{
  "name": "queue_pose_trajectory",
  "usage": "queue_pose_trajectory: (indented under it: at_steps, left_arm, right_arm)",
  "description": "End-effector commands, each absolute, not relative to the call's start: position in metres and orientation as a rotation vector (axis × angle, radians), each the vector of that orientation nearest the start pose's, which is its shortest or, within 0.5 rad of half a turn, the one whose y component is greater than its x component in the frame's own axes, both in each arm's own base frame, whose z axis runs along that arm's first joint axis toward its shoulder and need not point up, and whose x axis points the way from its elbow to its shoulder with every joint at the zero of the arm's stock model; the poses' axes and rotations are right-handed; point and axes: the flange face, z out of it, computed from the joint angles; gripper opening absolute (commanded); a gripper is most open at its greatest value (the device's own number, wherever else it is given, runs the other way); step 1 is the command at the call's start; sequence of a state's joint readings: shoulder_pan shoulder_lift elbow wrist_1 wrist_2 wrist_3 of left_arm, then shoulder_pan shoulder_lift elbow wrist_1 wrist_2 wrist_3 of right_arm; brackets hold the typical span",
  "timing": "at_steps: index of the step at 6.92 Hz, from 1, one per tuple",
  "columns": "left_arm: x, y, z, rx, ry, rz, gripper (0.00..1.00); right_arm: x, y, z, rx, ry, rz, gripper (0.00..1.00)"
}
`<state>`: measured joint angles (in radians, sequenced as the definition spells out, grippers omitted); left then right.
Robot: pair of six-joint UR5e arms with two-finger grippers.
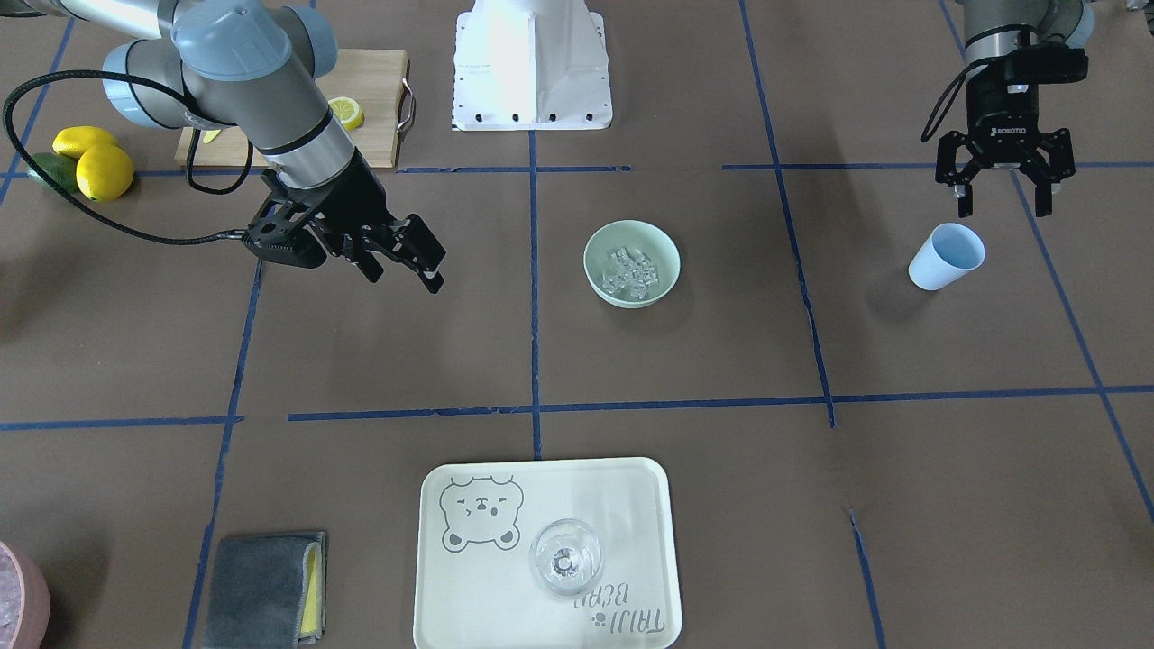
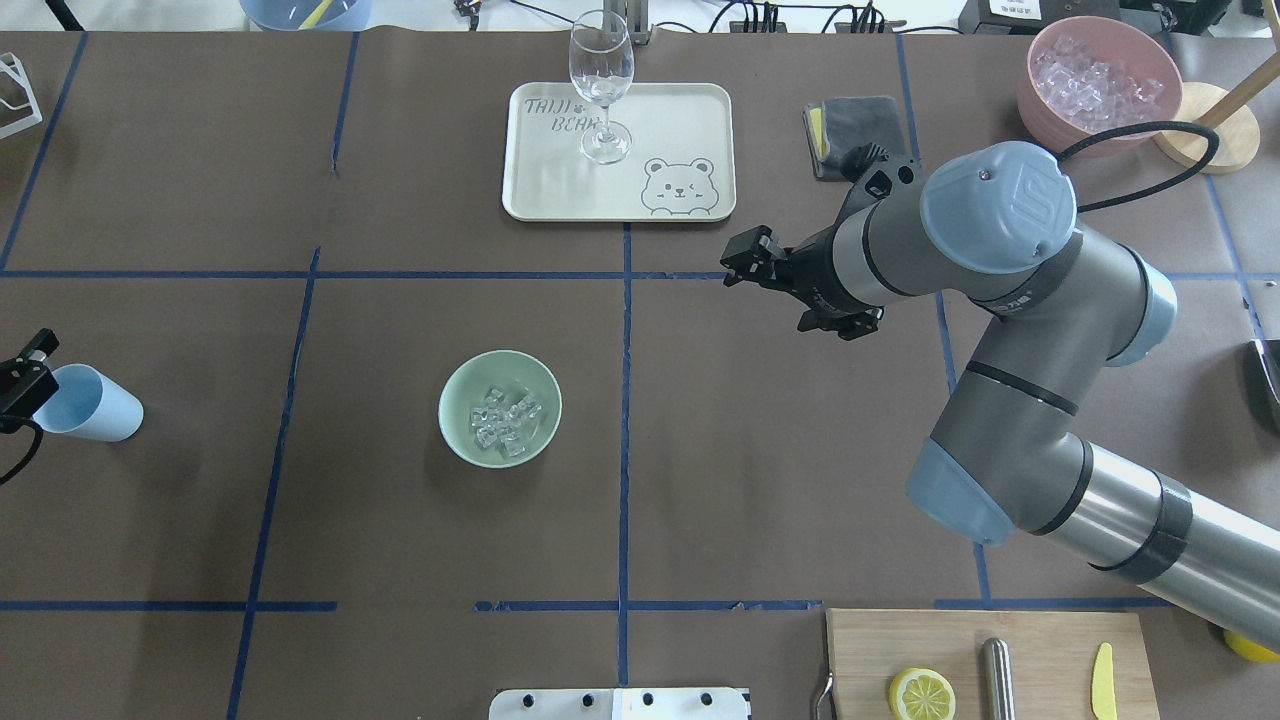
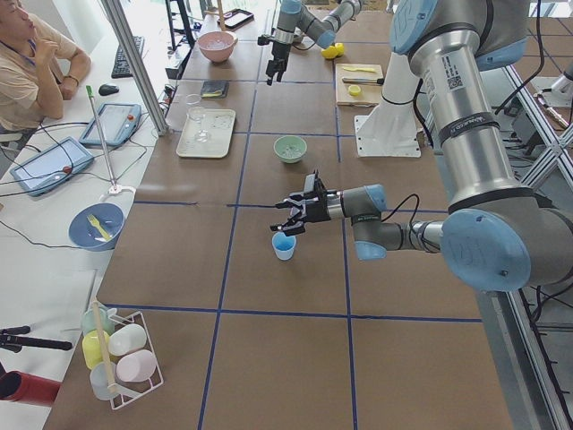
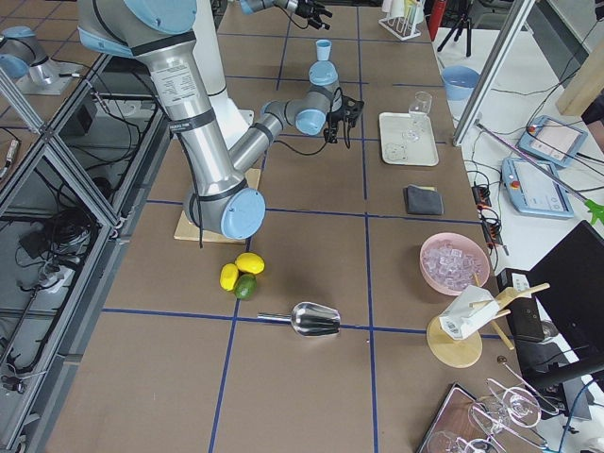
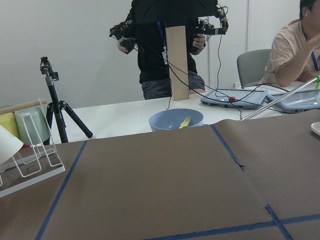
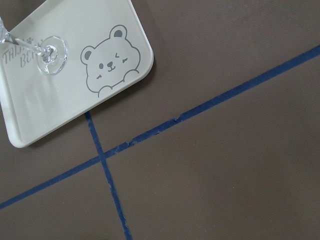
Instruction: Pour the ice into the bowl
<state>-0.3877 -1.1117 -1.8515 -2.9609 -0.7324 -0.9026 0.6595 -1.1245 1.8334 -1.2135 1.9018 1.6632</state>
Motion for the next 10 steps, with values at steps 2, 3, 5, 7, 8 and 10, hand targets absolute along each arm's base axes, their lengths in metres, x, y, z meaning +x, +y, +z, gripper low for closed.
queue_pose_trajectory:
  at_steps: [2, 3, 5, 7, 8, 10]
  left_arm:
    - [0.152, -0.344, 0.529, 1.202, 0.566, -0.136, 1.00]
    - [0.124, -0.359, 0.529, 1.186, 0.545, -0.065, 1.00]
    - [0.075, -0.385, 0.545, 0.965, 0.612, -0.007, 1.00]
    - [0.028, -0.395, 0.558, 0.776, 0.668, 0.054, 1.00]
    - [0.012, -0.407, 0.560, 0.674, 0.694, 0.082, 1.00]
    - [0.000, -0.418, 0.562, 0.479, 0.730, 0.065, 1.00]
  right_arm:
    - [-0.425, -0.452, 0.248, 0.011, -1.109, 0.496, 1.00]
    - [-0.425, -0.451, 0.246, 0.011, -1.112, 0.494, 1.00]
    - [-0.446, -0.437, 0.224, 0.000, -1.141, 0.448, 1.00]
    - [-0.459, -0.427, 0.208, -0.008, -1.162, 0.420, 1.00]
    - [-0.474, -0.415, 0.204, -0.022, -1.159, 0.400, 1.00]
    - [-0.524, -0.384, 0.184, 0.002, -1.160, 0.399, 1.00]
